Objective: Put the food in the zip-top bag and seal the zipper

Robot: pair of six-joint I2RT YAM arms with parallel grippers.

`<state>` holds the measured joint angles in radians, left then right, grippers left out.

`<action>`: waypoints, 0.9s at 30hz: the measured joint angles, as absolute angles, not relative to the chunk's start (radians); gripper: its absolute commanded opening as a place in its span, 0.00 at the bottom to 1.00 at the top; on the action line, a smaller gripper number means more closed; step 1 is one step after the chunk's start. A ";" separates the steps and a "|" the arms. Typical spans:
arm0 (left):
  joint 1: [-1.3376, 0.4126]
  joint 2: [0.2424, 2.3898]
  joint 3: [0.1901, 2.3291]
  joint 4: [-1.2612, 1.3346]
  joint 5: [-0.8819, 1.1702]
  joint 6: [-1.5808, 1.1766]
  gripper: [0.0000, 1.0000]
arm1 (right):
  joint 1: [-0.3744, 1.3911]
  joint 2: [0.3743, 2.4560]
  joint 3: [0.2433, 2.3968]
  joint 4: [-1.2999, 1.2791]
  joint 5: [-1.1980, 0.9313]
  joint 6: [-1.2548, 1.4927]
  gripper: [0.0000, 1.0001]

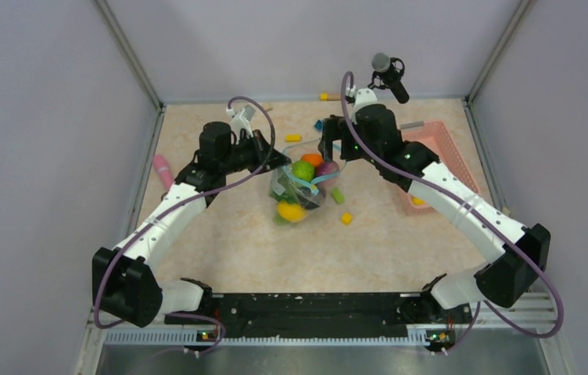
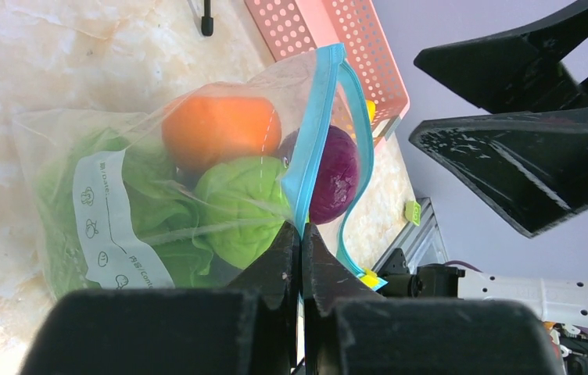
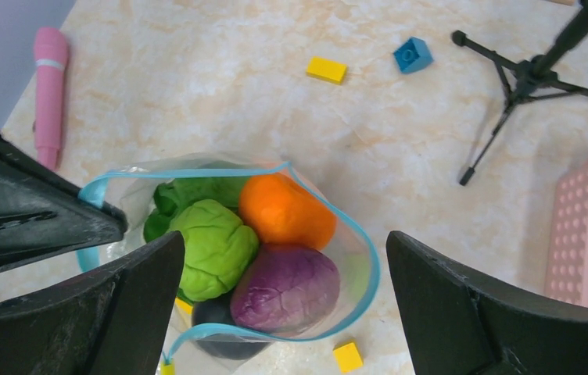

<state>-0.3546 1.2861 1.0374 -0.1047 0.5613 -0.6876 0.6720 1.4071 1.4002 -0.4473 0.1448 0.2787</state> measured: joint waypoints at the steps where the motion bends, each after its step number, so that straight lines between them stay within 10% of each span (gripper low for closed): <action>1: -0.354 1.286 1.037 -0.105 0.561 -0.688 0.00 | 0.672 1.402 1.392 -0.454 0.163 0.288 0.94; 13: -0.348 1.286 1.037 -0.105 0.566 -0.687 0.00 | 0.631 1.396 1.280 -0.489 0.159 0.398 0.36; 27: -0.346 1.284 1.037 -0.106 0.565 -0.686 0.00 | 0.622 1.447 1.235 -0.435 0.153 0.445 0.30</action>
